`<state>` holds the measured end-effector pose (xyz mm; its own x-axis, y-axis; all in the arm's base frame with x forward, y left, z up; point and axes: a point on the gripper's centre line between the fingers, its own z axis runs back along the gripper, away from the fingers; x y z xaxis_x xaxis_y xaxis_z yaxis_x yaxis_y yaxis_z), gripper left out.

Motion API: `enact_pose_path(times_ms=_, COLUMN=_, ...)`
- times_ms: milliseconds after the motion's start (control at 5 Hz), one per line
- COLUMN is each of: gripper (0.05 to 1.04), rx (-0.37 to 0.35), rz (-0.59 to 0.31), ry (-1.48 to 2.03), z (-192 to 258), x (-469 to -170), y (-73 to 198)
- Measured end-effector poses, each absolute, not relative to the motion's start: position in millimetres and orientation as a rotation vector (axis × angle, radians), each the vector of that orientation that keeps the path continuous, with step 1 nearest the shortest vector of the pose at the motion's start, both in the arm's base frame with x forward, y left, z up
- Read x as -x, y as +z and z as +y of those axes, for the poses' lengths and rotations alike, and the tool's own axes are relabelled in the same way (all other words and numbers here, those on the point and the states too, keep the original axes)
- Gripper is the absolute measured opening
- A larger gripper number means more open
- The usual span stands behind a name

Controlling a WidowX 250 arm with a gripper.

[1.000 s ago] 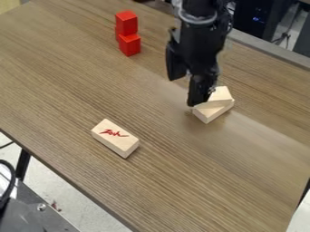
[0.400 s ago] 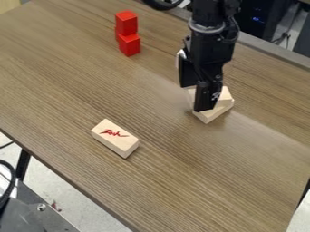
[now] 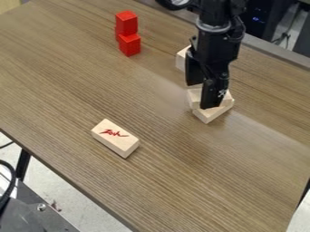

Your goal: Put the block on top of the arch

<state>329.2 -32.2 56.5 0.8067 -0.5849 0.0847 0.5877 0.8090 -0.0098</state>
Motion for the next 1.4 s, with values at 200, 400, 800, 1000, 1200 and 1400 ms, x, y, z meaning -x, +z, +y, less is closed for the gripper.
enact_pose_path(times_ms=200, gripper=1.000, rx=0.037, rz=-0.089, ry=-0.626, z=-34.6, x=-335.7, y=57.1)
enact_pose_path(times_ms=400, gripper=1.000, rx=0.041, rz=-0.075, ry=-0.624, z=-37.3, x=-336.1, y=51.8)
enact_pose_path(times_ms=800, gripper=0.901, rx=0.040, rz=-0.050, ry=-0.606, z=-37.0, x=-339.5, y=37.8)
enact_pose_path(times_ms=1000, gripper=0.607, rx=0.047, rz=-0.054, ry=-0.599, z=-38.2, x=-340.1, y=38.2)
enact_pose_path(times_ms=1200, gripper=0.562, rx=0.050, rz=-0.058, ry=-0.592, z=-37.9, x=-341.1, y=38.9)
enact_pose_path(times_ms=1400, gripper=0.562, rx=0.077, rz=-0.056, ry=-0.569, z=-38.1, x=-340.0, y=39.2)
